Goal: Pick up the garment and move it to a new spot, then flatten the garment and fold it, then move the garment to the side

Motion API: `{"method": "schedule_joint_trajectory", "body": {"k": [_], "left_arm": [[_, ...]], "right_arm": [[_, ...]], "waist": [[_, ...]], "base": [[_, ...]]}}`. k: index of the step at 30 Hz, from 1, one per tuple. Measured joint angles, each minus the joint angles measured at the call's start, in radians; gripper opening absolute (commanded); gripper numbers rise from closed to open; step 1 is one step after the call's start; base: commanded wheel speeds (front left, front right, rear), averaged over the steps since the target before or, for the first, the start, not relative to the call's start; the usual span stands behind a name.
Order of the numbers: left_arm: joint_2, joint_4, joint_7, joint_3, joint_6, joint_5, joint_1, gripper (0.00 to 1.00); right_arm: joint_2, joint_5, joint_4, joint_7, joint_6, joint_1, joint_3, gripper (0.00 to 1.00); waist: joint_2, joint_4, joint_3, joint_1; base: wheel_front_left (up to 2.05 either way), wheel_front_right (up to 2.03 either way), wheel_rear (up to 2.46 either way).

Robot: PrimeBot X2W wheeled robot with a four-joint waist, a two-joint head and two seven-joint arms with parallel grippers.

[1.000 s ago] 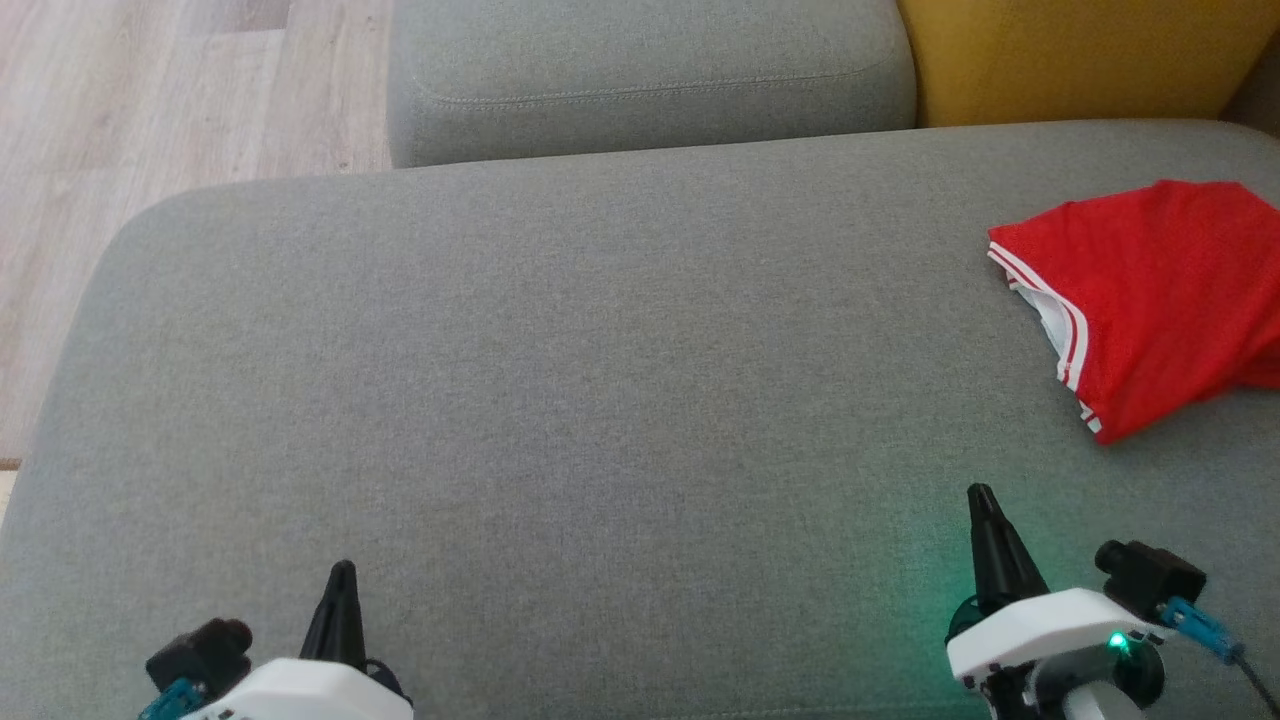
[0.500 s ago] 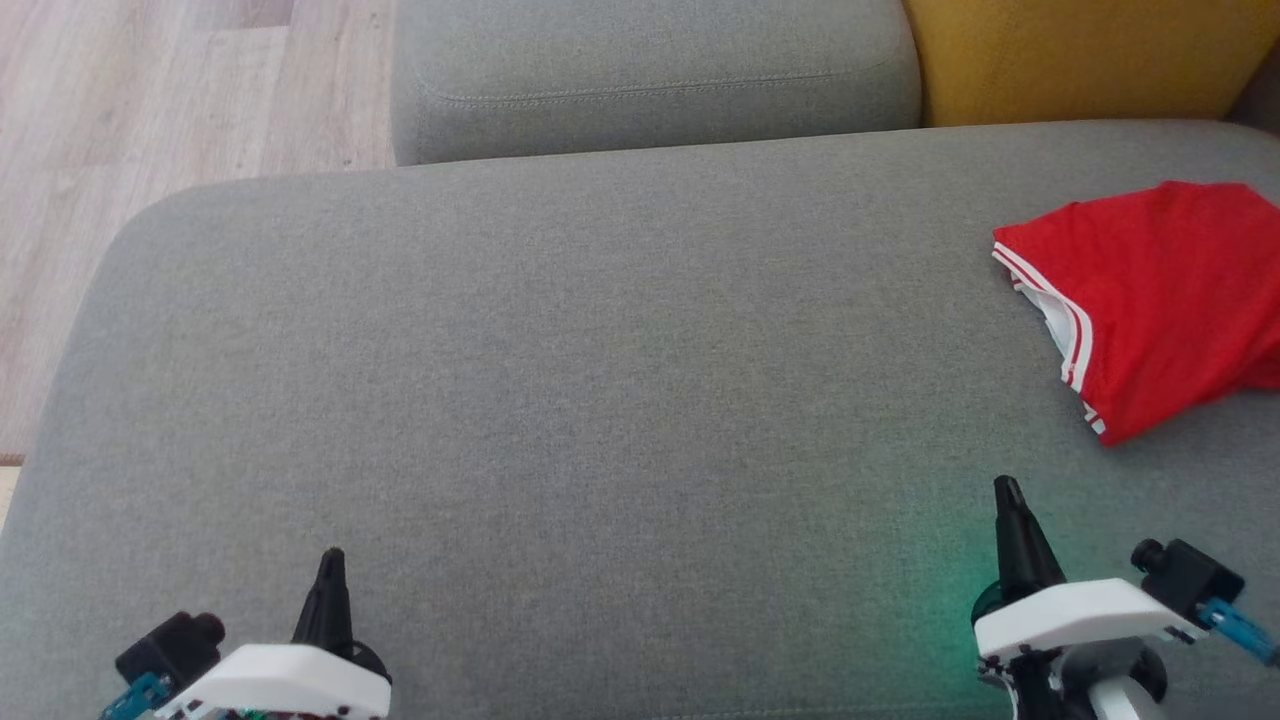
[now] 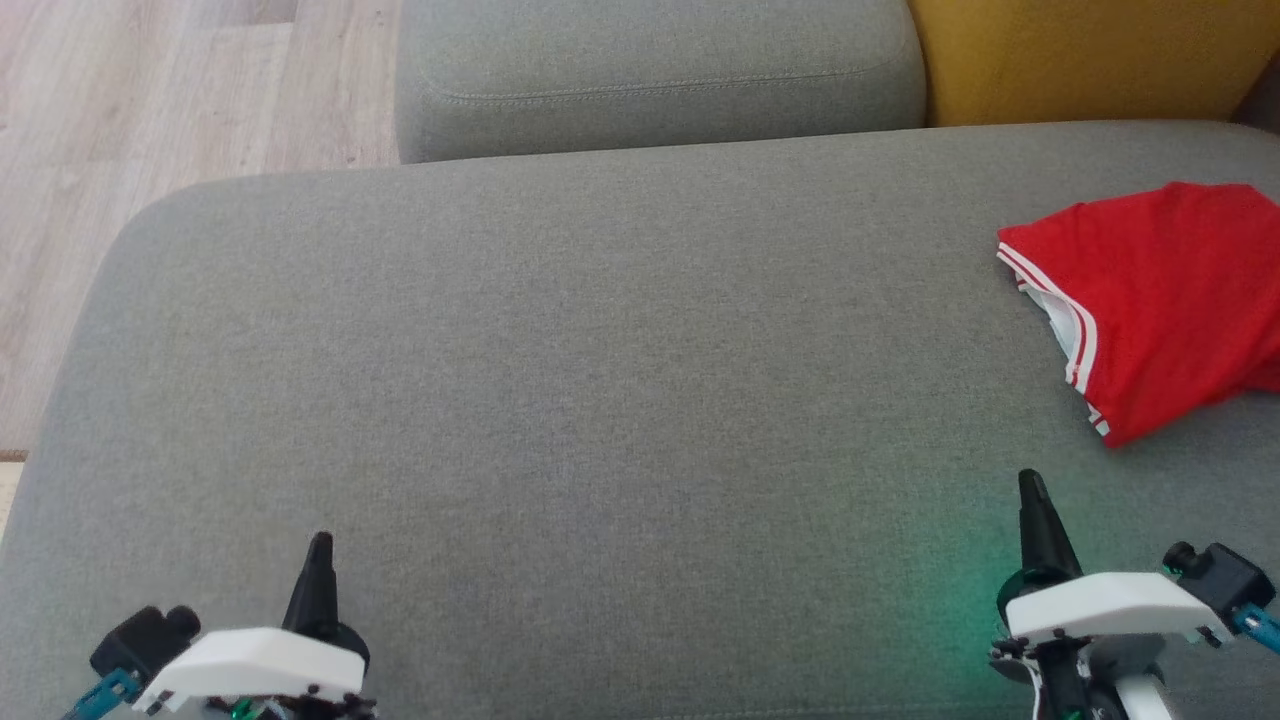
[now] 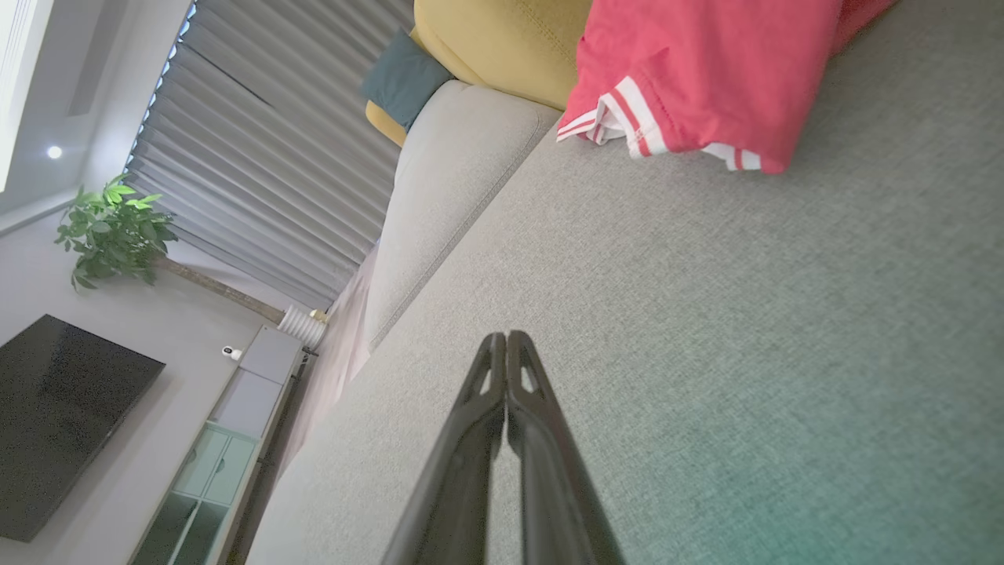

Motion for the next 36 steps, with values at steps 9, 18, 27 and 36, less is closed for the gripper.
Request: {"method": "schedule_joint_trajectory", "body": {"k": [9, 18, 27, 36], "left_arm": [[0.000, -0.001, 0.026, 0.010, -0.010, -0.095, -0.018, 0.00], [0.000, -0.004, 0.058, 0.034, -0.028, -0.199, -0.040, 0.00], [0.000, -0.005, 0.079, 0.047, -0.043, -0.295, -0.055, 0.00], [0.000, -0.005, 0.106, 0.067, -0.054, -0.388, -0.063, 0.00]], "right_arm": [[0.000, 0.095, -0.017, 0.022, 0.000, -0.001, -0.024, 0.00], [0.000, 0.202, -0.033, 0.049, 0.000, -0.004, -0.046, 0.00], [0.000, 0.297, -0.048, 0.072, 0.000, -0.005, -0.068, 0.00], [0.000, 0.393, -0.064, 0.094, 0.000, -0.009, -0.092, 0.00]], "waist": [[0.0000, 0.003, 0.001, 0.0000], [0.0000, 0.007, 0.002, 0.0000], [0.0000, 0.010, 0.004, 0.0000], [0.0000, 0.013, 0.005, 0.0000]], "base": [[0.00, 0.00, 0.00], [0.00, 0.00, 0.00], [0.00, 0.00, 0.00], [0.00, 0.00, 0.00]]}}
